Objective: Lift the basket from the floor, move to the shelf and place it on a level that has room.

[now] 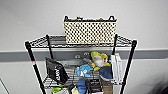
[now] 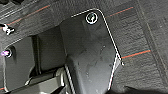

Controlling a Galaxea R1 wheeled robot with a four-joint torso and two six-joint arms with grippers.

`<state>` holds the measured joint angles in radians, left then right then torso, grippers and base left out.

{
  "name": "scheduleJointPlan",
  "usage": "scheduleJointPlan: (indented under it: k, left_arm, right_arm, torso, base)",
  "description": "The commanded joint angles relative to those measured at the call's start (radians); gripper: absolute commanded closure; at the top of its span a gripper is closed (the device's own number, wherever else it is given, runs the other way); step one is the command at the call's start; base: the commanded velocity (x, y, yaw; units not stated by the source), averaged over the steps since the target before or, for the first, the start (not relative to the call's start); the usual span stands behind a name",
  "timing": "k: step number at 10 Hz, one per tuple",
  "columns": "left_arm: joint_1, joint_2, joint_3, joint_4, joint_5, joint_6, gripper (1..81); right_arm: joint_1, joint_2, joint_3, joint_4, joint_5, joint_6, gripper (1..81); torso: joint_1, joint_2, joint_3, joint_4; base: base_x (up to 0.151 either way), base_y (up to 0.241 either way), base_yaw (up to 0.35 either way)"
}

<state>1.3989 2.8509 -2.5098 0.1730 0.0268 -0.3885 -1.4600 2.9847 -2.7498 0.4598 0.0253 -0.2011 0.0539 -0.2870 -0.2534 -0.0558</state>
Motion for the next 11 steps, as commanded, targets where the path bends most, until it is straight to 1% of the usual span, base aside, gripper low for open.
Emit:
scheduleJointPlan:
  k: [1, 2, 5, 7, 11]
  left_arm:
    - [-0.037, 0.073, -0.105, 0.042, 0.048, 0.011, 1.0]
    - [-0.031, 0.093, -0.132, 0.043, 0.05, 0.013, 1.0]
    - [-0.028, 0.13, -0.17, 0.045, 0.073, 0.011, 1.0]
    - [-0.021, 0.156, -0.211, 0.046, 0.073, 0.011, 1.0]
    - [-0.018, 0.217, -0.311, 0.059, 0.082, 0.011, 1.0]
  right_arm:
    - [0.034, 0.027, -0.02, -0.03, -0.03, -0.003, 1.0]
    - [0.023, 0.042, -0.03, -0.056, -0.028, 0.0, 1.0]
    - [-0.003, 0.058, -0.033, -0.09, -0.03, 0.0, 1.0]
    - [-0.014, 0.064, -0.033, -0.114, -0.03, 0.0, 1.0]
    - [-0.015, 0.072, -0.039, -0.125, -0.03, 0.002, 1.0]
  torso:
    - [0.0, 0.0, 0.0, 0.0]
    - [0.0, 0.0, 0.0, 0.0]
    - [0.0, 0.0, 0.0, 0.0]
    - [0.0, 0.0, 0.0, 0.0]
    - [0.0, -0.001, 0.001, 0.0]
  base:
    - [0.0, 0.0, 0.0]
    - [0.0, 0.0, 0.0]
    - [0.0, 0.0, 0.0]
    - [0.0, 0.0, 0.0]
    - [0.0, 0.0, 0.0]
